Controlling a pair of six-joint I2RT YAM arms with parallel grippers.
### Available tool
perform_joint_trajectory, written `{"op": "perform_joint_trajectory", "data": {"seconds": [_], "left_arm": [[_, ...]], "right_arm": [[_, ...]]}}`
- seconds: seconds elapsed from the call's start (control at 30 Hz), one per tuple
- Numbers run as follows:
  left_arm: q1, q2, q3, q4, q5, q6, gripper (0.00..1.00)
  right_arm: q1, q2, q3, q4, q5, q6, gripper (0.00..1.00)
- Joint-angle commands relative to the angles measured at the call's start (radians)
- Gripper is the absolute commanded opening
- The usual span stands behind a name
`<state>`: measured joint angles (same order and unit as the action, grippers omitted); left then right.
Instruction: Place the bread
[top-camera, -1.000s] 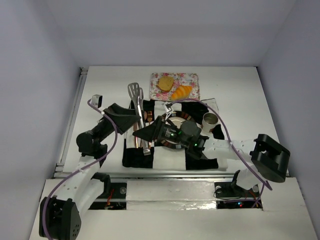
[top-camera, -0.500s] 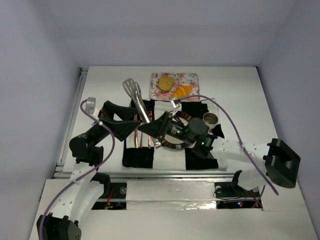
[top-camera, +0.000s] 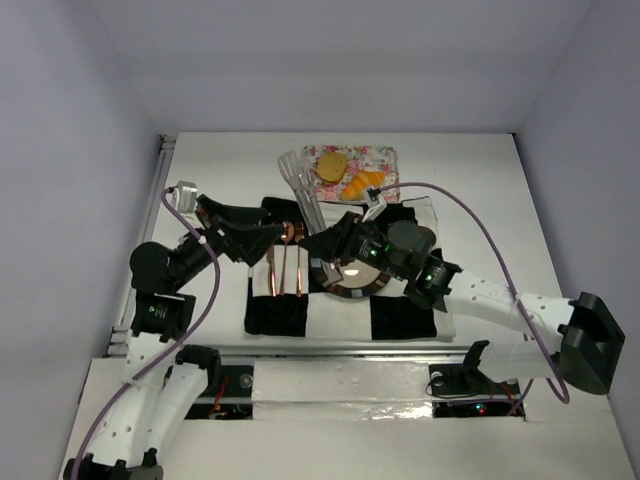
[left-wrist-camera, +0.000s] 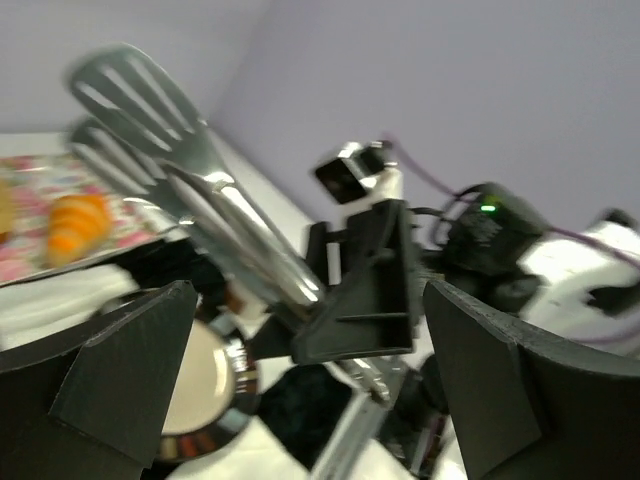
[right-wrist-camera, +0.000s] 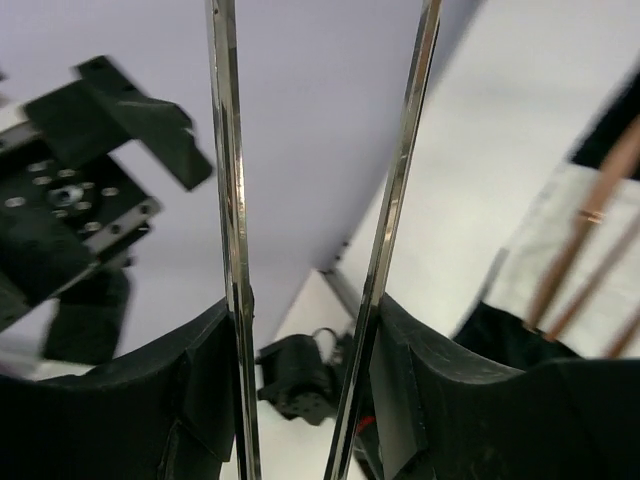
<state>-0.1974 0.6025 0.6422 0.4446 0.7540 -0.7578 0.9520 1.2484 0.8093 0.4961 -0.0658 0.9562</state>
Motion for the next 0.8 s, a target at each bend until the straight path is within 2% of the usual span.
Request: {"op": "perform_joint_trajectory", "data": {"seconds": [0.0, 0.03, 0.13, 0.3, 0.47, 0.77], "left_arm": [[-0.005, -0.003, 0.085, -0.347, -0.137, 0.246, 0.99], [-0.005, -0.003, 0.1, -0.431, -0.169, 0.271, 0.99], [-0.005, -0.018, 0.099, -0.533, -0.278, 0.343, 0.99], [-0.005, -0.069, 0.018, -0.541, -0.351, 0.38, 0.99], [-0.014, -0.107, -0.065, -0.508, -0.355, 0.384, 0.99], [-0.074, -0.159, -0.061, -0.535, -0.401, 0.397, 0.99]], "right_arm": [[-0.024, -0.05, 0.083, -0.292, 0.093, -0.082, 0.53], [-0.035, -0.058, 0.097, -0.356, 0.112, -0.102, 0.53], [-0.067, -0.105, 0.12, -0.555, 0.167, -0.122, 0.52], [-0.151, -0.147, 0.14, -0.772, 0.198, -0.145, 0.52], [-0.255, -0.101, 0.211, -0.852, 0.184, -0.191, 0.51], [-0.412, 0.169, 0.392, -0.949, 0.15, -0.263, 0.53]]}}
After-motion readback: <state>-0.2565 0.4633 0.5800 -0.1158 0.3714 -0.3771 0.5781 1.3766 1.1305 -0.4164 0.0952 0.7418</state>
